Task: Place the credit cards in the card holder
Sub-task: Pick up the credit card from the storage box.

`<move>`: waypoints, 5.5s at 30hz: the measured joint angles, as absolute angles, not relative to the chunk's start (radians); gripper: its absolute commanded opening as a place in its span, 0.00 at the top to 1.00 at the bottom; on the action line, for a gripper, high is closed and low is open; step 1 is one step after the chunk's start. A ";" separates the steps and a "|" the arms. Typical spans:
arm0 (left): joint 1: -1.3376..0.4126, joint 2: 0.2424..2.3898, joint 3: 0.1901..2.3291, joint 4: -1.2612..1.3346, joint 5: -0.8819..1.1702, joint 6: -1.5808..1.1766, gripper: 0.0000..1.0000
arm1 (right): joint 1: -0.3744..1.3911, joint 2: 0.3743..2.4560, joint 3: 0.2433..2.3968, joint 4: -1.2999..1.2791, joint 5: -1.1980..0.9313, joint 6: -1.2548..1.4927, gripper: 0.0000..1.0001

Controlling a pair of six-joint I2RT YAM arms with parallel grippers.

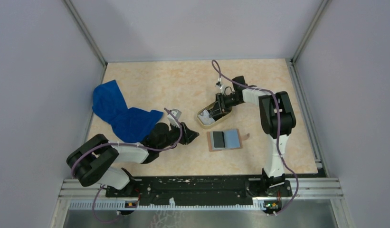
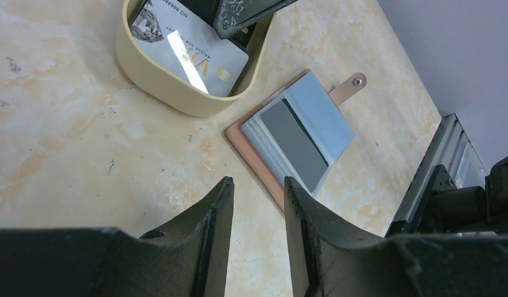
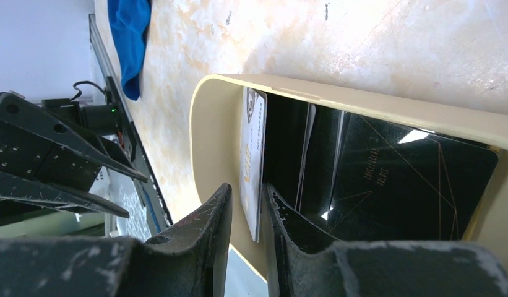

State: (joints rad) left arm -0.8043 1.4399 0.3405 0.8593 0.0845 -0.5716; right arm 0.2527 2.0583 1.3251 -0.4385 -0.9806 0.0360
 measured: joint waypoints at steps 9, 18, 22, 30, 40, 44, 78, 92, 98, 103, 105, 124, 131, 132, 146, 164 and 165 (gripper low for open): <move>-0.801 1.446 0.338 0.880 0.096 -0.572 0.58 | 0.254 2.058 1.325 -0.438 -1.021 0.046 0.75; -0.801 1.453 0.337 0.895 0.102 -0.572 0.58 | 0.316 2.093 1.353 -0.466 -1.009 0.028 0.71; -0.801 1.453 0.337 0.898 0.103 -0.572 0.58 | 0.340 2.111 1.357 -0.479 -0.986 0.021 0.72; -0.800 1.459 0.337 0.899 0.110 -0.573 0.58 | 0.347 2.111 1.382 -0.508 -0.940 -0.027 0.78; -0.800 1.460 0.337 0.899 0.113 -0.575 0.58 | 0.342 2.111 1.397 -0.527 -0.923 -0.052 0.78; -0.800 1.460 0.337 0.899 0.115 -0.576 0.58 | 0.331 2.111 1.397 -0.532 -0.937 -0.052 0.77; -0.794 1.464 0.331 0.919 0.117 -0.576 0.58 | 0.242 2.111 1.397 -0.539 -1.050 -0.042 0.84; -0.794 1.464 0.331 0.920 0.122 -0.577 0.58 | 0.231 2.111 1.397 -0.540 -1.057 -0.041 0.96; -0.794 1.464 0.331 0.920 0.123 -0.577 0.59 | 0.228 2.111 1.397 -0.540 -1.057 -0.041 0.98; -0.789 1.464 0.331 0.920 0.123 -0.577 0.59 | 0.221 2.111 1.397 -0.540 -1.058 -0.041 0.96; -0.789 1.464 0.331 0.920 0.124 -0.577 0.59 | 0.218 2.111 1.397 -0.540 -1.058 -0.041 0.95; -0.789 1.465 0.331 0.920 0.125 -0.580 0.58 | 0.184 2.080 1.386 -0.526 -1.039 -0.036 1.00; -0.787 1.465 0.328 0.928 0.133 -0.581 0.54 | 0.127 1.999 1.374 -0.501 -1.034 -0.031 1.00; -0.785 1.463 0.323 0.934 0.134 -0.582 0.51 | 0.123 1.993 1.374 -0.500 -1.035 -0.032 1.00; -0.664 1.313 0.220 1.148 0.231 -0.690 0.03 | 0.109 1.784 1.159 -0.211 -1.290 0.171 1.00; -0.525 1.742 0.371 1.535 0.597 -1.023 0.19 | 0.227 1.751 1.119 -0.035 -1.399 0.310 1.00; -0.525 1.741 0.372 1.539 0.599 -1.022 0.22 | 0.233 1.751 1.119 -0.046 -1.400 0.303 1.00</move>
